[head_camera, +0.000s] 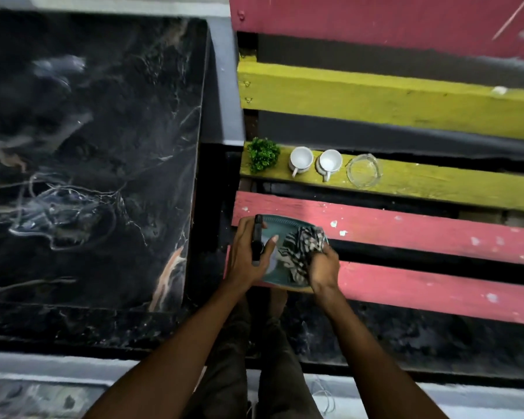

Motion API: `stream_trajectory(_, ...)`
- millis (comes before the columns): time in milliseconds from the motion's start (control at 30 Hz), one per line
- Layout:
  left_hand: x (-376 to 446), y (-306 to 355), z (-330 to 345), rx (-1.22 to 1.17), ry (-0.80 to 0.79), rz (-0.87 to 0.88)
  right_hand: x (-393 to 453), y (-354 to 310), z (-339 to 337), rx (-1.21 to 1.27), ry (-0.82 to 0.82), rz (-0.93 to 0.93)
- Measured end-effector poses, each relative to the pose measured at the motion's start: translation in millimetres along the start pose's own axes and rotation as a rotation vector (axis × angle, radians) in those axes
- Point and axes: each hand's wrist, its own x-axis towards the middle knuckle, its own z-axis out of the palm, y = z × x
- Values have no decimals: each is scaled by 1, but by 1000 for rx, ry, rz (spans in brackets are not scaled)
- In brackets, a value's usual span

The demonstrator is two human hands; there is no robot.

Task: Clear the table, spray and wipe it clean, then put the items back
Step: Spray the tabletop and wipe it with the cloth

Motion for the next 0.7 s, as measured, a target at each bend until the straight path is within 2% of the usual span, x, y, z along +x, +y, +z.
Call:
stream_trajectory(33, -4, 10, -8, -8, 13, -6, -11, -8, -1, 150, -18, 56)
stream_trajectory(100, -12, 30, -22, -25, 31, -16, -34, -25, -6, 285, -87, 154)
stream_trajectory(200, -24, 65, -47, -46, 90, -50, -74, -49, -13, 349, -254, 242)
stream_trajectory(267, -30, 83, -61, -53, 140, -102, -93, -62, -10, 280, -313, 183)
stream_trajectory(333, -38, 100, -80, -64, 169, -98, -118, -79, -3, 102, -358, 33)
stream_trajectory(467, -47, 114, -121, -131, 239, -61, -159, -106, 18, -393, -383, -539)
stream_trajectory(533, -51, 121, -146, -155, 287, -30, -188, -119, 32, -556, -395, -754)
stream_trajectory(600, -54, 127, -169, -164, 332, 7, -206, -130, 44, -637, -398, -889)
stream_trajectory(700, -61, 123, -213, -175, 419, 29, -234, -136, 71, -768, -396, -994)
